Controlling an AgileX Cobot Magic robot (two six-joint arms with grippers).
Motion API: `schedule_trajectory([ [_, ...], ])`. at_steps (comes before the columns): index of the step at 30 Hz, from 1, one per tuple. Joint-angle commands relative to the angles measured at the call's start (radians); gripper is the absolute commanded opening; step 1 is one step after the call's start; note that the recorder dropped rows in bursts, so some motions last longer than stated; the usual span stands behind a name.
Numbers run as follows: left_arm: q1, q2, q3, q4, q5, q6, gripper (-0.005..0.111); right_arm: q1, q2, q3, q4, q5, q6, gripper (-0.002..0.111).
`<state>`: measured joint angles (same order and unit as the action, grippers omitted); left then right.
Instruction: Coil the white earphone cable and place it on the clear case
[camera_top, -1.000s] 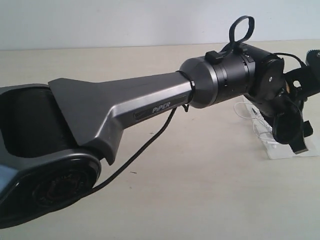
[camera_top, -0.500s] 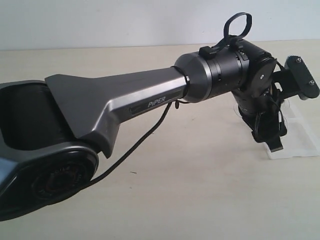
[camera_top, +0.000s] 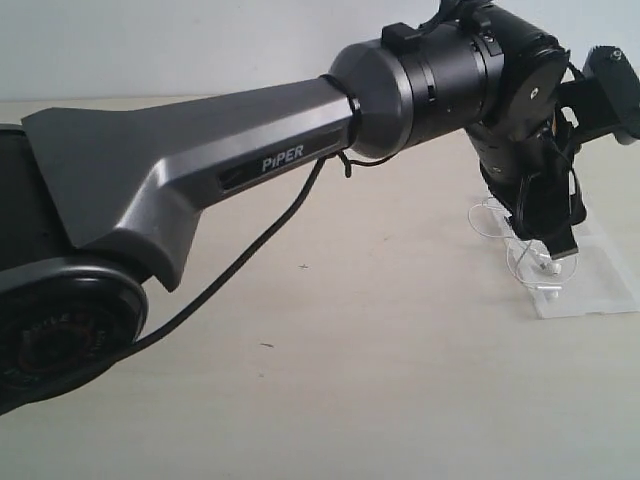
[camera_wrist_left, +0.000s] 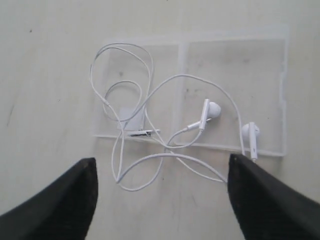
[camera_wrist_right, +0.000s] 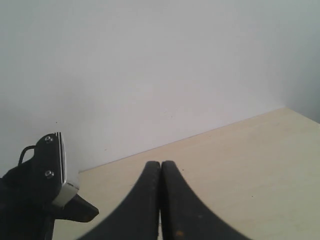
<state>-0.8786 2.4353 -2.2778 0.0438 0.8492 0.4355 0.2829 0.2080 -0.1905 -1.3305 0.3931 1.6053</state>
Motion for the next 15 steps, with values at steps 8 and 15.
schedule_trajectory([
  [8, 0.022, -0.113, -0.004, 0.002, 0.145, -0.164, 0.0, -0.004, -0.004, 0.004, -0.002, -0.003, -0.006, 0.0],
  [15, 0.016, -0.197, 0.041, -0.079, 0.125, -0.179, 0.0, -0.004, -0.004, 0.004, -0.002, -0.003, -0.006, 0.0],
])
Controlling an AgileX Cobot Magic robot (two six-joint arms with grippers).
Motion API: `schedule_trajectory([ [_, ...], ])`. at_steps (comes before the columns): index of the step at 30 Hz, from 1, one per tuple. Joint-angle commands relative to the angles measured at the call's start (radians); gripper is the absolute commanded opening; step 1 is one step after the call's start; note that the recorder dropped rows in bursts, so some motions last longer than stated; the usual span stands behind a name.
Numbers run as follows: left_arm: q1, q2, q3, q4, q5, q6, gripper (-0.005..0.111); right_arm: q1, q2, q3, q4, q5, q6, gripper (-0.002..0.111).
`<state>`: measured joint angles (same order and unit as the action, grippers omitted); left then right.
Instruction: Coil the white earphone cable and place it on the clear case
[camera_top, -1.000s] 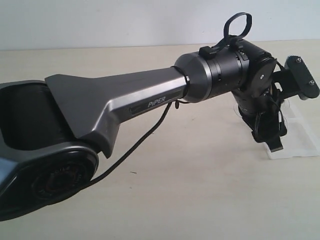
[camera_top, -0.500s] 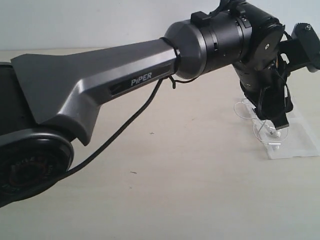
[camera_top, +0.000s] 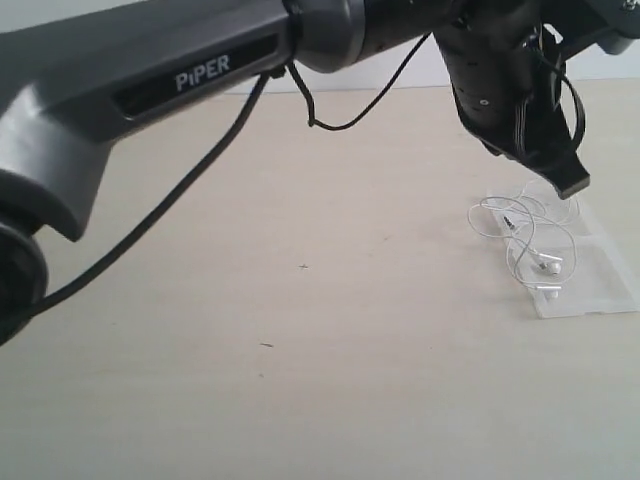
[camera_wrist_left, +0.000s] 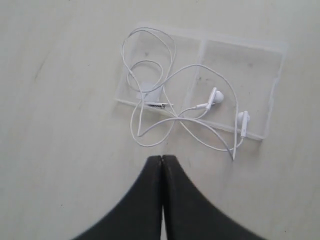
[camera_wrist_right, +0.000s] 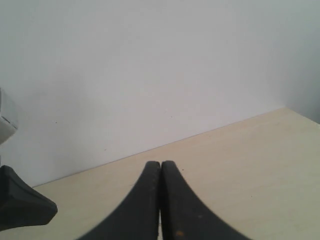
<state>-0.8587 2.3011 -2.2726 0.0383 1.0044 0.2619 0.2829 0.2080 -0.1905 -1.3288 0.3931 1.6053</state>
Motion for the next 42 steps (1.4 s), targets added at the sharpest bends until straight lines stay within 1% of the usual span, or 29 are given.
schedule_trajectory([
  [1, -0.009, -0.081, 0.055, -0.093, -0.047, 0.009, 0.0, -0.004, -0.004, 0.004, -0.003, -0.003, -0.006, 0.0],
  [4, -0.018, -0.14, 0.132, -0.135, -0.121, 0.031, 0.0, -0.004, -0.004, 0.004, -0.003, -0.003, -0.006, 0.0],
  [8, -0.022, -0.241, 0.296, -0.162, -0.263, 0.036, 0.0, -0.004, -0.004, 0.004, -0.003, -0.003, -0.006, 0.0],
  [12, -0.022, -0.372, 0.547, -0.162, -0.461, 0.04, 0.0, -0.004, -0.004, 0.004, -0.003, -0.003, -0.006, 0.0],
  [13, -0.02, -0.444, 0.691, -0.162, -0.585, 0.04, 0.0, -0.004, -0.004, 0.004, -0.003, -0.003, -0.004, 0.0],
  [15, -0.02, -0.504, 0.805, -0.167, -0.71, 0.04, 0.0, -0.004, -0.004, 0.004, -0.003, -0.003, -0.004, 0.0],
  [16, -0.02, -0.548, 0.887, -0.167, -0.777, 0.04, 0.0, -0.004, -0.004, 0.004, -0.003, -0.003, -0.004, 0.0],
  [17, -0.02, -0.612, 0.999, -0.174, -0.896, 0.04, 0.0, -0.004, -0.004, 0.004, -0.003, -0.003, -0.004, 0.0],
  [18, -0.02, -0.645, 1.054, -0.174, -0.963, 0.038, 0.0, -0.004, -0.004, 0.004, -0.003, -0.003, -0.006, 0.0],
  [21, -0.019, -0.738, 1.194, -0.176, -1.081, 0.036, 0.0, -0.004, -0.004, 0.004, -0.003, -0.003, -0.006, 0.0],
  [22, -0.018, -0.79, 1.262, -0.176, -1.131, 0.036, 0.0, -0.004, -0.004, 0.004, -0.003, -0.003, -0.006, 0.0],
  [23, -0.017, -0.815, 1.296, -0.176, -1.159, 0.036, 0.0, -0.004, -0.004, 0.004, -0.003, -0.003, -0.006, 0.0],
  [24, -0.007, -0.861, 1.35, -0.176, -1.213, 0.036, 0.0, -0.004, -0.004, 0.004, -0.003, -0.003, -0.006, 0.0],
  [25, -0.001, -0.885, 1.377, -0.176, -1.247, 0.032, 0.0, -0.004, -0.004, 0.004, -0.003, -0.003, -0.006, 0.0],
  [26, 0.014, -0.93, 1.415, -0.176, -1.297, 0.0, 0.0, -0.004, -0.004, 0.004, -0.003, -0.003, -0.006, 0.0],
  [28, 0.038, -1.008, 1.473, -0.178, -1.324, -0.038, 0.0, -0.004, -0.004, 0.004, -0.003, -0.003, -0.006, 0.0],
  [29, 0.049, -1.035, 1.494, -0.178, -1.337, -0.04, 0.0, -0.004, -0.004, 0.004, -0.003, -0.003, -0.006, 0.0],
  [33, 0.11, -1.201, 1.647, -0.227, -1.368, -0.04, 0.0, -0.004, -0.004, 0.004, -0.006, -0.005, -0.006, 0.0],
  [36, 0.14, -1.279, 1.735, -0.254, -1.398, -0.043, 0.0, -0.004, -0.004, 0.004, -0.011, -0.005, -0.006, 0.0],
  [39, 0.169, -1.357, 1.821, -0.292, -1.425, -0.043, 0.0, -0.004, -0.004, 0.004, -0.011, -0.005, -0.006, 0.0],
  [40, 0.187, -1.414, 1.879, -0.306, -1.449, -0.043, 0.0, -0.004, -0.004, 0.004, -0.011, -0.005, -0.006, 0.0],
  [41, 0.193, -1.445, 1.907, -0.327, -1.463, -0.043, 0.0, -0.004, -0.004, 0.004, -0.011, -0.005, -0.006, 0.0],
  [42, 0.208, -1.507, 1.956, -0.372, -1.492, -0.043, 0.0, -0.004, -0.004, 0.004, -0.011, -0.005, -0.006, 0.0],
])
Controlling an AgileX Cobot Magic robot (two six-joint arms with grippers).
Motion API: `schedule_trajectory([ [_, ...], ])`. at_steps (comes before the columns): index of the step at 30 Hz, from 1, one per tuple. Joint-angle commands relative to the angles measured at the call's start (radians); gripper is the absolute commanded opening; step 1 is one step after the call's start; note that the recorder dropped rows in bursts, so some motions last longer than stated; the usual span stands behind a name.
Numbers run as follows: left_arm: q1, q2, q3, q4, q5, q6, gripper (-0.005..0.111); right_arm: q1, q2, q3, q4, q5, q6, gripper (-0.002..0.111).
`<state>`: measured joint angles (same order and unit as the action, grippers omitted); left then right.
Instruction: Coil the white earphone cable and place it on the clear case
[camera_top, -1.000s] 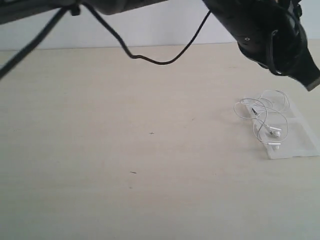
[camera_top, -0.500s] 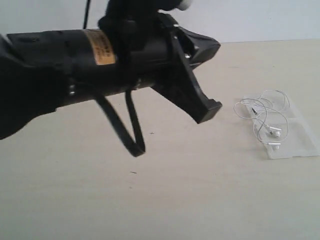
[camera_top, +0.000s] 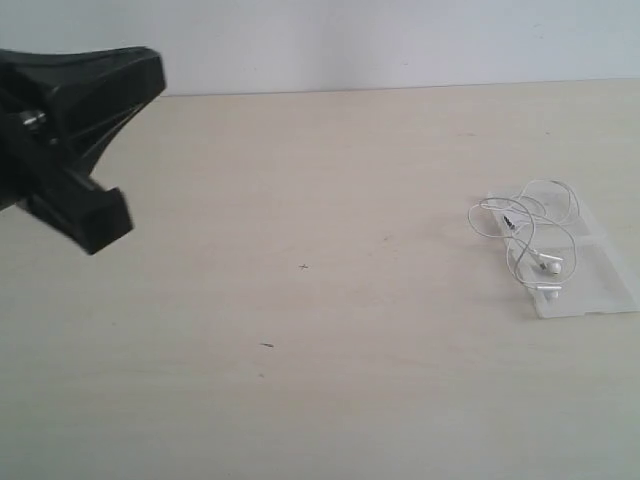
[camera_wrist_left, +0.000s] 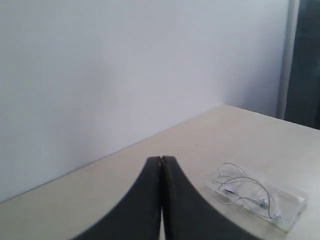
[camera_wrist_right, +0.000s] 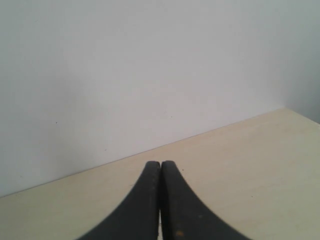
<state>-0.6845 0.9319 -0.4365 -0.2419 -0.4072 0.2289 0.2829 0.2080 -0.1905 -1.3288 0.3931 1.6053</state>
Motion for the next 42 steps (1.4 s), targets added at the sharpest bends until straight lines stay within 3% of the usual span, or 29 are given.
schedule_trajectory([
  [1, 0.039, -0.171, 0.148, -0.109, -0.098, -0.01, 0.0, -0.004, -0.004, 0.004, -0.011, -0.005, -0.006, 0.0],
  [7, 0.164, -0.322, 0.331, -0.117, -0.138, -0.068, 0.0, -0.004, -0.004, 0.004, -0.011, -0.005, -0.006, 0.0],
  [10, 0.262, -0.372, 0.395, -0.117, -0.141, -0.144, 0.0, -0.004, -0.004, 0.004, -0.011, -0.005, -0.006, 0.0],
  [16, 0.426, -0.469, 0.436, -0.005, -0.141, -0.309, 0.0, -0.004, -0.004, 0.004, -0.011, -0.005, -0.006, 0.0],
  [22, 0.526, -0.573, 0.436, 0.081, -0.058, -0.375, 0.0, -0.004, -0.004, 0.004, -0.011, -0.005, -0.006, 0.0],
  [30, 0.602, -0.733, 0.436, 0.122, 0.142, -0.368, 0.0, -0.004, -0.004, 0.004, -0.011, -0.005, -0.006, 0.0],
  [42, 0.605, -0.932, 0.436, 0.127, 0.407, -0.319, 0.0, -0.004, -0.004, 0.004, -0.011, -0.005, -0.006, 0.0],
])
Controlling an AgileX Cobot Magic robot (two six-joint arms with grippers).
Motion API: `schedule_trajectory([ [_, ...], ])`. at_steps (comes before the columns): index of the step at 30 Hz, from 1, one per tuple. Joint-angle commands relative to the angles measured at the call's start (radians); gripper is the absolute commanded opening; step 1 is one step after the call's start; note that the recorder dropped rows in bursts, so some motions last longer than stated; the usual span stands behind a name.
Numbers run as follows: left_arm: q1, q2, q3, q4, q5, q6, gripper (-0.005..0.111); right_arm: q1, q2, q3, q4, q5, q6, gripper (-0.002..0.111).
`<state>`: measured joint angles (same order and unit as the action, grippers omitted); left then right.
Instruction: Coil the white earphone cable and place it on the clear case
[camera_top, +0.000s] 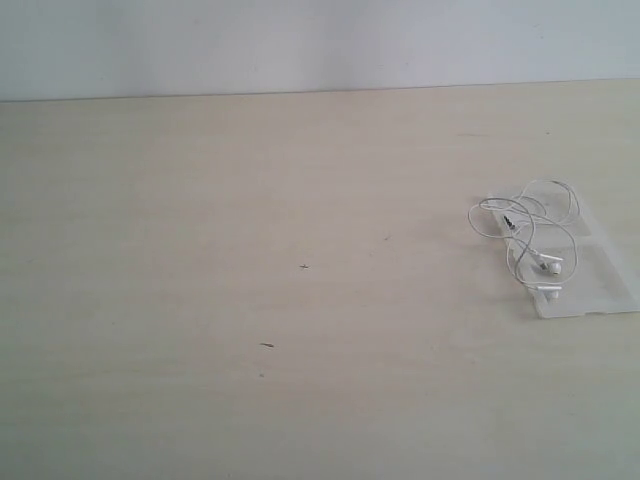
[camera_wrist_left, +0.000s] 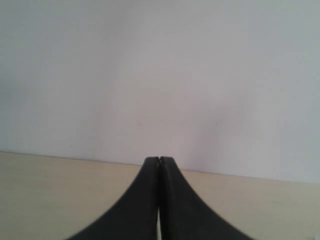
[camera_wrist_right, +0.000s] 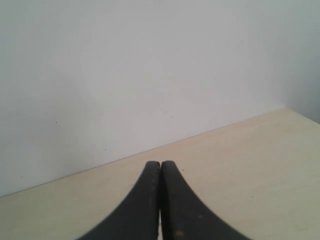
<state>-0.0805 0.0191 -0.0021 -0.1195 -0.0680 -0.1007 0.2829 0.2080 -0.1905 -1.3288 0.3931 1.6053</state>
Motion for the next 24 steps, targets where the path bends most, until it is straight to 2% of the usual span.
schedule_trajectory([
  [1, 0.001, -0.019, 0.002, 0.004, 0.077, 0.011, 0.0, -0.004, -0.004, 0.004, -0.011, -0.005, -0.006, 0.0],
  [6, 0.001, -0.019, 0.002, 0.004, 0.194, 0.014, 0.0, -0.004, -0.004, 0.004, -0.011, -0.005, -0.004, 0.0],
  [10, 0.001, -0.019, 0.002, 0.004, 0.201, 0.014, 0.0, -0.004, -0.004, 0.004, -0.011, -0.003, -0.006, 0.0],
  [15, 0.001, -0.019, 0.002, 0.006, 0.313, 0.014, 0.0, -0.004, -0.004, 0.004, -0.011, -0.003, -0.006, 0.0],
  [19, 0.001, -0.019, 0.002, 0.009, 0.346, 0.014, 0.0, -0.004, -0.004, 0.004, -0.011, -0.003, -0.006, 0.0],
  [24, 0.001, -0.019, 0.002, 0.084, 0.382, 0.014, 0.0, -0.004, -0.004, 0.004, -0.011, -0.003, -0.006, 0.0],
])
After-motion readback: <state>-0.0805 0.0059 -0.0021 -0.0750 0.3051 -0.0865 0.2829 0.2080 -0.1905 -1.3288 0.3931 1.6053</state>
